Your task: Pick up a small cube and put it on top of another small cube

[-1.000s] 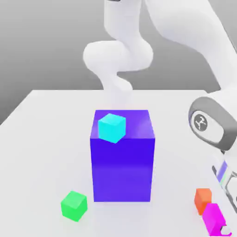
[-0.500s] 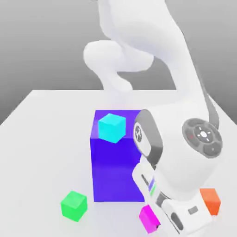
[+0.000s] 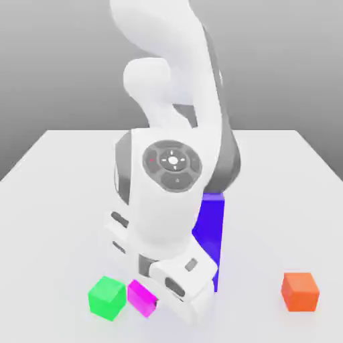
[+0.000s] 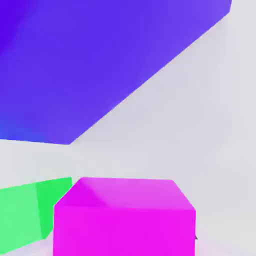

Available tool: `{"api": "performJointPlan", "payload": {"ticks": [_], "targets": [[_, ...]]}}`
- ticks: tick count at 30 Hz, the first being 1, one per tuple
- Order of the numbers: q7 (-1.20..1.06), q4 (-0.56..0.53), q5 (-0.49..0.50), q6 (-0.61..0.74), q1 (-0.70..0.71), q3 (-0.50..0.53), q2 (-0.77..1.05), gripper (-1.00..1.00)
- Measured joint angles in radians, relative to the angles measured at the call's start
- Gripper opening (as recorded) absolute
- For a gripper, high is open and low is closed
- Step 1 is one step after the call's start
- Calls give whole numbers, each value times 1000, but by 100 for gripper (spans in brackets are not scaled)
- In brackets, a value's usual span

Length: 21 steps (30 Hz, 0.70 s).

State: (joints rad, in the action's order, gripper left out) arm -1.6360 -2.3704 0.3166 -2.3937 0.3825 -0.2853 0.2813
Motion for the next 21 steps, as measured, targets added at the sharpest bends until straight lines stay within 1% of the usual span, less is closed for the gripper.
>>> {"api": "performJointPlan", "payload": {"ticks": [4,8,11,13,15,17,18,21], "targets": [[-221,-75,-50,-68,80,-17,-66,-100],[-448,-148,-121,-144,148,-13,-151,-100],[-617,-201,-182,-203,203,5,-223,-100],[-725,-235,-254,-239,210,-7,-247,-100],[-735,-245,-246,-302,202,-4,-195,-100],[-702,-243,-194,-376,185,24,-116,-100],[-685,-241,-170,-407,172,41,-83,100],[-685,-241,-170,-407,172,41,-83,100]]}}
